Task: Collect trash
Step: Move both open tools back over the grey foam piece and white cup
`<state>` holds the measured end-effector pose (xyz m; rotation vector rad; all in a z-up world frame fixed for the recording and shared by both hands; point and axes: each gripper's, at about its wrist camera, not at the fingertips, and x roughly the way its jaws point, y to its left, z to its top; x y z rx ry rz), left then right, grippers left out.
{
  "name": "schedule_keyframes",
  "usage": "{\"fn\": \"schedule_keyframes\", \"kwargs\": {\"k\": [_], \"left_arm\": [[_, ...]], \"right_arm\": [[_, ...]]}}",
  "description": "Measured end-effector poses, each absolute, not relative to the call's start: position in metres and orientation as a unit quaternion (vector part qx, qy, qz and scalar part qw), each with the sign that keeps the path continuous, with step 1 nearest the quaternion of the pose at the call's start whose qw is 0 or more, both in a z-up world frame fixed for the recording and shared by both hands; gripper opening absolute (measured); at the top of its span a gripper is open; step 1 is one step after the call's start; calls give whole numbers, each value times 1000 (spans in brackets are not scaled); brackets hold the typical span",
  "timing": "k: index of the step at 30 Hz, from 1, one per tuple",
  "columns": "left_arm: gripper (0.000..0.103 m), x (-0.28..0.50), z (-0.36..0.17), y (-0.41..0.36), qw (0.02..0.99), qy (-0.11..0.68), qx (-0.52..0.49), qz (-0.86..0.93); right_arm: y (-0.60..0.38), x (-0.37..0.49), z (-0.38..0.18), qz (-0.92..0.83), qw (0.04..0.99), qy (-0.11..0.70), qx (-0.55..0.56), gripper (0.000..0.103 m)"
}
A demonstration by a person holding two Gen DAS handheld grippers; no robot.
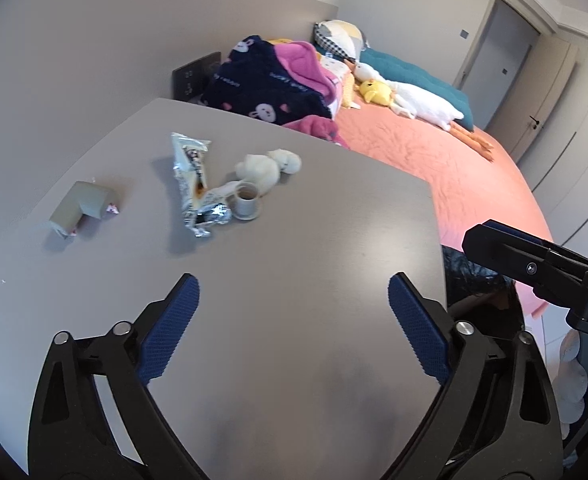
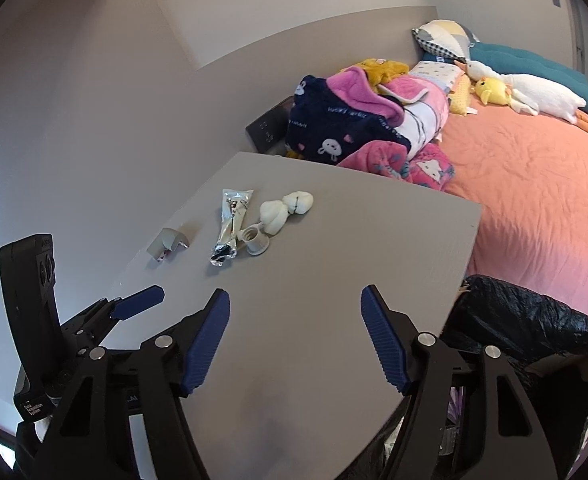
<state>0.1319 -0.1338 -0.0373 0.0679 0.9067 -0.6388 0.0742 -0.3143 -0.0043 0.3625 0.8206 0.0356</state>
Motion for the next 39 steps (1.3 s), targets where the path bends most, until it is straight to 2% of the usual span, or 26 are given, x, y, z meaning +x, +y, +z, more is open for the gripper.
{"fn": "schedule_keyframes", "kwargs": {"k": [16, 39], "left_arm": [[74, 184, -56, -79, 870, 440, 11, -221], [74, 257, -77, -43, 877, 448, 13, -175]], "right_arm": [[-284, 141, -35, 34, 887, 432, 156, 61], [-256, 218, -84, 31, 869, 475, 139, 58]]}}
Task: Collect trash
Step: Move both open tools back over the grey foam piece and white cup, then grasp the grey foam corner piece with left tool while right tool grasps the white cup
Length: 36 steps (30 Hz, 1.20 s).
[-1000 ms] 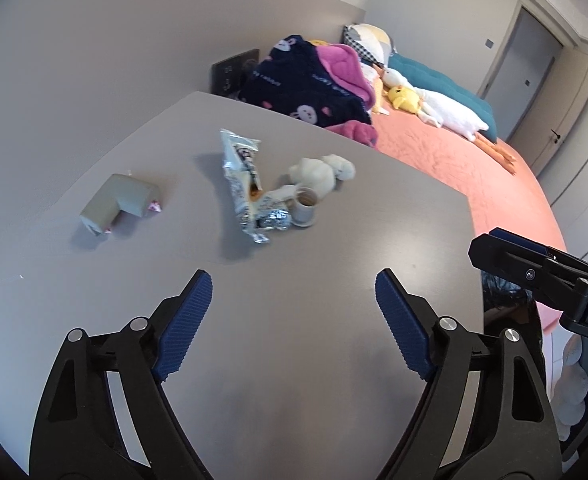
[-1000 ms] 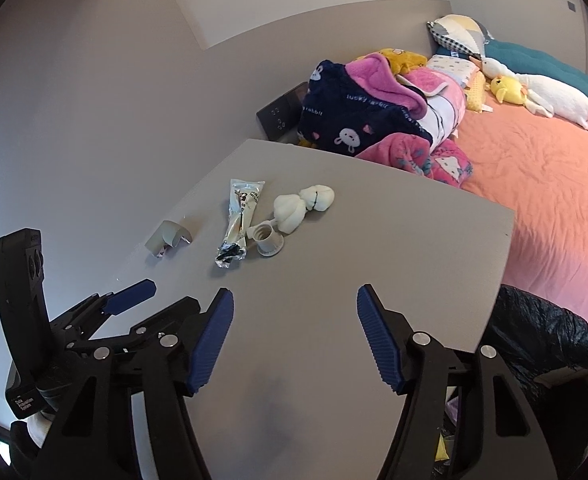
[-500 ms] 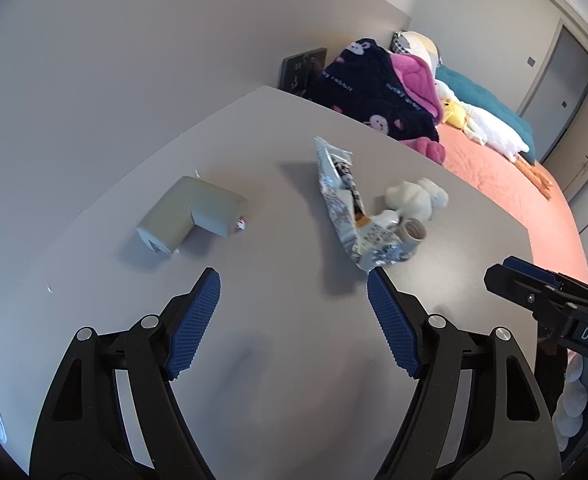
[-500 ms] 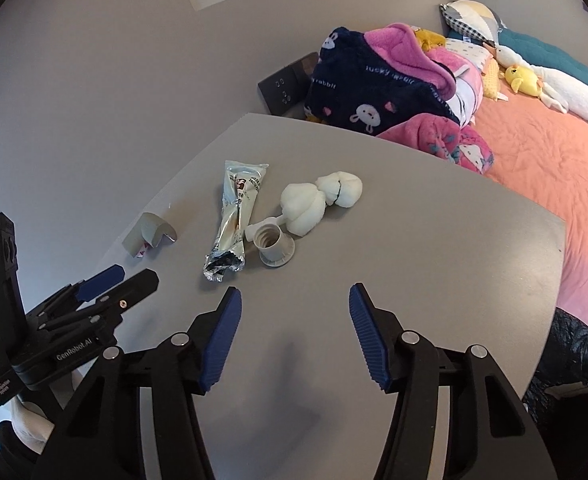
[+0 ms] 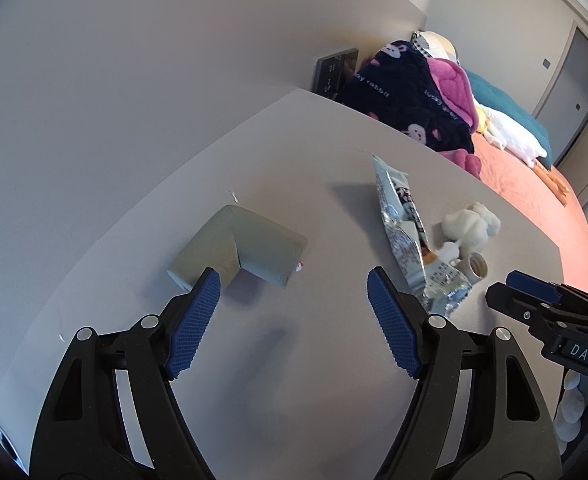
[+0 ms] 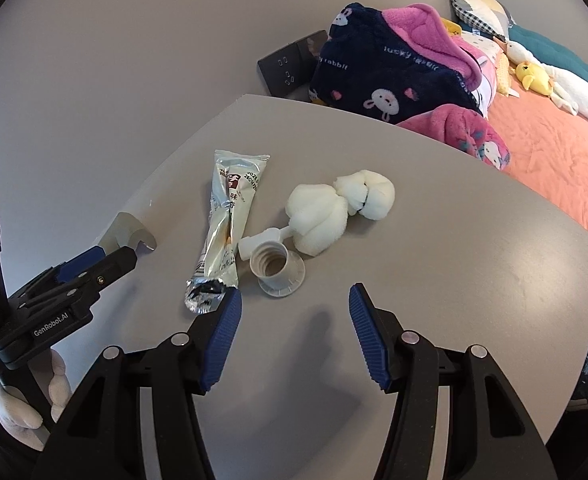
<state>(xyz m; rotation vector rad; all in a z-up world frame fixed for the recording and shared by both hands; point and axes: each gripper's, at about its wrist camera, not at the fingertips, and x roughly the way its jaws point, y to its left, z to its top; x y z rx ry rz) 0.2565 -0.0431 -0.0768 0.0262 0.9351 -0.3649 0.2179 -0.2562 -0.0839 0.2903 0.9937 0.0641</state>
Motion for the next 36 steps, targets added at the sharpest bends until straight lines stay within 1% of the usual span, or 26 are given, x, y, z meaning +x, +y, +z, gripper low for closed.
{"fn": "schedule_keyframes", "kwargs": {"k": [6, 9, 10, 13, 16, 22, 25, 27, 28, 29, 31, 36], "left_arm": [[74, 269, -77, -43, 880, 443, 22, -169], [74, 273, -77, -40, 882, 441, 26, -164], [74, 274, -77, -40, 882, 441, 27, -162], [74, 278, -78, -38, 884, 438, 29, -161], [74, 280, -78, -39, 887, 433, 39, -157], [73, 286, -77, -41, 893, 428, 46, -132], [58, 288, -78, -43, 897, 425, 59, -108], [57, 289, -77, -40, 898, 424, 48, -103], [48, 289, -76, -38, 899, 423, 39, -108], [36, 290, -76, -36, 898, 424, 27, -114], [36, 293, -75, -28, 897, 426, 2, -116], [35, 286, -69, -21, 899, 421, -16, -124]], "right_arm": [[-250, 233, -89, 32, 868, 477, 135, 56], [-249, 239, -92, 33, 866, 480, 136, 52], [-248, 240, -93, 33, 866, 481, 135, 50], [-247, 245, -97, 39, 864, 484, 134, 35], [-244, 246, -97, 32, 867, 482, 121, 34], [-244, 243, -98, 34, 865, 484, 130, 34], [-245, 241, -98, 34, 865, 484, 132, 34], [-246, 240, -98, 33, 865, 484, 132, 34], [-246, 240, -97, 33, 865, 483, 132, 34], [-246, 239, -97, 33, 865, 483, 131, 34], [-247, 237, -95, 31, 867, 481, 130, 34], [-250, 230, -85, 33, 871, 472, 133, 34]]}}
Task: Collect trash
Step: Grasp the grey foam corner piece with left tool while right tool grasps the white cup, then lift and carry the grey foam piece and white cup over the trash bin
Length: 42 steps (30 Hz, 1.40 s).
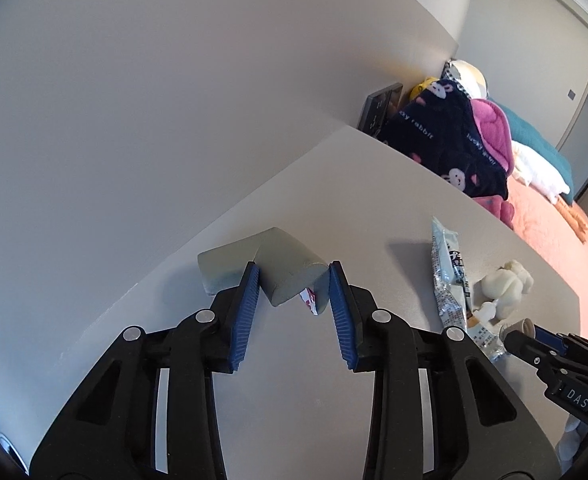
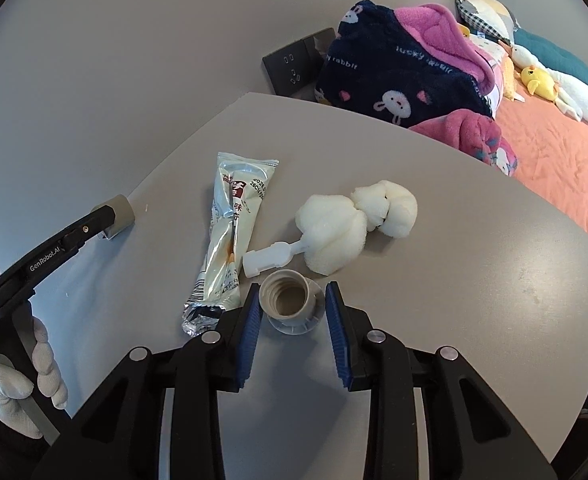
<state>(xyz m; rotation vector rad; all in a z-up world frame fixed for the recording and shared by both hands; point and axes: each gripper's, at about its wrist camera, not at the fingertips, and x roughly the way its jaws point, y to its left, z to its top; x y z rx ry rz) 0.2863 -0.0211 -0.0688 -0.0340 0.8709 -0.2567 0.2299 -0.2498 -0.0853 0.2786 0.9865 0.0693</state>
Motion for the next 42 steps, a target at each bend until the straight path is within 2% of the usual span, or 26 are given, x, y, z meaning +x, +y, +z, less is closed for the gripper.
{"fn": "schedule_keyframes", "kwargs": {"k": [20, 42], "left_arm": [[35, 217, -15, -56, 902, 389, -18, -188], [35, 131, 13, -125, 885, 379, 6, -271]], "right_arm": [[-267, 165, -23, 37, 892, 427, 141, 34], [-303, 60, 11, 9, 904, 398, 156, 34]]}}
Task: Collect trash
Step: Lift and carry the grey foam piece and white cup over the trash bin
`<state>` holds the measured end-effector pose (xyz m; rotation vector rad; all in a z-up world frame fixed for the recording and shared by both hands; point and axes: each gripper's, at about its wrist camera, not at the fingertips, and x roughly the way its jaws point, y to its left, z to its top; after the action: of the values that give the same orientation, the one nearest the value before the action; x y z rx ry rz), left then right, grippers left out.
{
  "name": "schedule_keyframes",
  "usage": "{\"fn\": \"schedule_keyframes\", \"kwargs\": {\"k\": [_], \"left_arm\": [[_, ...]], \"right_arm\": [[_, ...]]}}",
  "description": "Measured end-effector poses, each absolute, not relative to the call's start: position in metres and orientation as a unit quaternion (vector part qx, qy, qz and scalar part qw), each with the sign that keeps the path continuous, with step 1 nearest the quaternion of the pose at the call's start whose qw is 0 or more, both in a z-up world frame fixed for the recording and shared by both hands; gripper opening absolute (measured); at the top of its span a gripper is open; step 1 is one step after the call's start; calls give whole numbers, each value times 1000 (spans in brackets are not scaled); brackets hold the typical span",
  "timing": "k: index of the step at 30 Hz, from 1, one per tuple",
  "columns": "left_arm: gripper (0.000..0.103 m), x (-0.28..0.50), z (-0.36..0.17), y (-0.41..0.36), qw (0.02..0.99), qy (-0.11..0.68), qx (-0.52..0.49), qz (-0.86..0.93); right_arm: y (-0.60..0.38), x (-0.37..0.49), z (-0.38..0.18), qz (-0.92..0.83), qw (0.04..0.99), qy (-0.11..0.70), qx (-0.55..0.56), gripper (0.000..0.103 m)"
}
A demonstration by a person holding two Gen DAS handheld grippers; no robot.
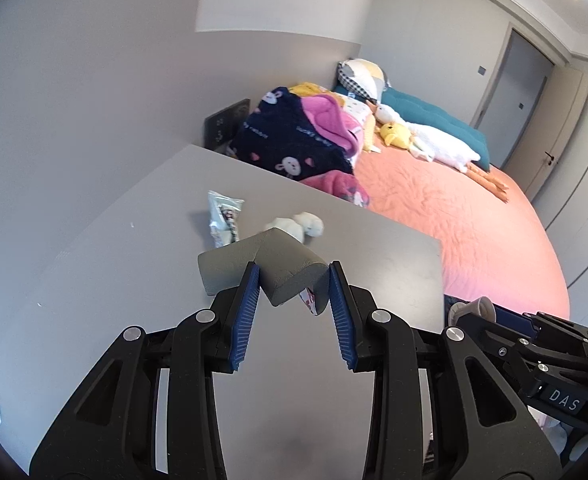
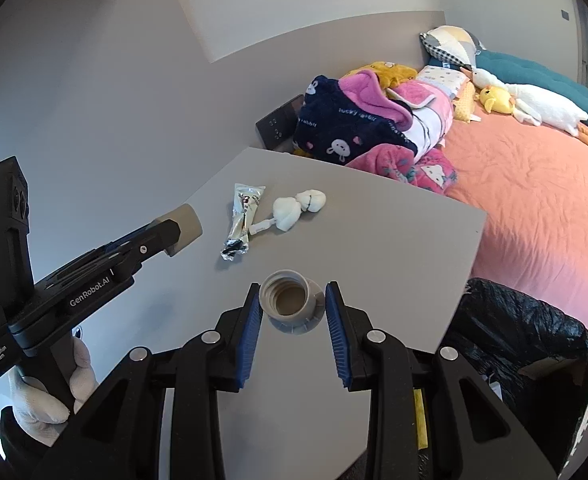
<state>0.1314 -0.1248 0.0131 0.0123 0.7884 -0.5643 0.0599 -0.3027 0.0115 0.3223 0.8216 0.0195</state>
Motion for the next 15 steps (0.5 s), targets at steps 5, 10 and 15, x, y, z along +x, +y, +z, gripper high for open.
{"fn": "schedule_keyframes", "kwargs": {"k": [5, 10, 15], "left_arm": [[35, 112, 17, -139, 879, 378, 17, -290], [35, 97, 20, -154, 874, 376, 24, -306], [35, 84, 23, -166, 870, 375, 29, -319]], "right_arm": [[-312, 38, 18, 2, 906, 391, 161, 34], [-320, 20, 22, -5, 908, 386, 166, 34], [-328, 6, 25, -14, 909, 380, 170, 34]]}}
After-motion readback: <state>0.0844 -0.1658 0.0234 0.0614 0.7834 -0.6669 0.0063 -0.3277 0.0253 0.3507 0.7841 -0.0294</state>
